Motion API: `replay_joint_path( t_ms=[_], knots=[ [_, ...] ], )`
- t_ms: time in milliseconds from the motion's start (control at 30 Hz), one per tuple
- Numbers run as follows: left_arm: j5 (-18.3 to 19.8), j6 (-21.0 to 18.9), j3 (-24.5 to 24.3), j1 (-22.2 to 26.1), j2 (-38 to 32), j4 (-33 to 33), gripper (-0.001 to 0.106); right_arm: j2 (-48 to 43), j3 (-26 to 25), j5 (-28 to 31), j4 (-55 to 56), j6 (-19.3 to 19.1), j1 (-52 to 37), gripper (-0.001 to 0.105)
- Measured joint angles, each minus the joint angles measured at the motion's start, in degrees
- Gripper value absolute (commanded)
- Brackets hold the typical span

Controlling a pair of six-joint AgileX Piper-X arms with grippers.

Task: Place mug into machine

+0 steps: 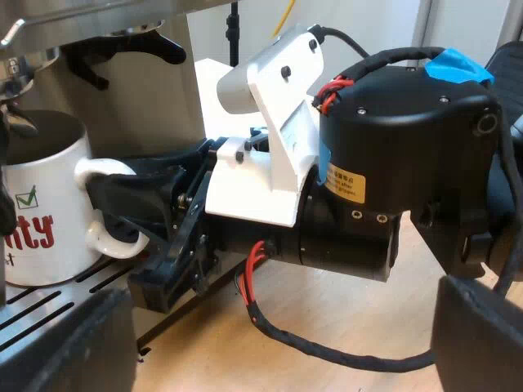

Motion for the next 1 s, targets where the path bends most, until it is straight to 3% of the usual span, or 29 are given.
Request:
replay_joint_path(
  t_ms=[67, 100, 200, 733, 1000],
  knots=[
    [0.0, 0.0, 0.0, 0.0, 0.0, 0.0, 0.081, 0.0, 0.0, -0.3, 0.0, 0.0, 0.0, 0.033],
    [0.0, 0.0, 0.0, 0.0, 0.0, 0.0, 0.081, 0.0, 0.0, -0.6, 0.2, 0.3, 0.0, 0.045],
    [0.0, 0.0, 0.0, 0.0, 0.0, 0.0, 0.081, 0.0, 0.0, -1.2, 1.0, 0.4, 0.0, 0.057],
    [0.0, 0.0, 0.0, 0.0, 0.0, 0.0, 0.081, -3.6, 0.0, -1.2, 1.1, 0.4, 0.0, 0.059],
    [0.0, 0.0, -0.2, 0.0, 0.0, 0.1, 0.081, -9.1, 4.8, 0.7, 4.9, 1.3, 0.3, 0.059]
  ],
)
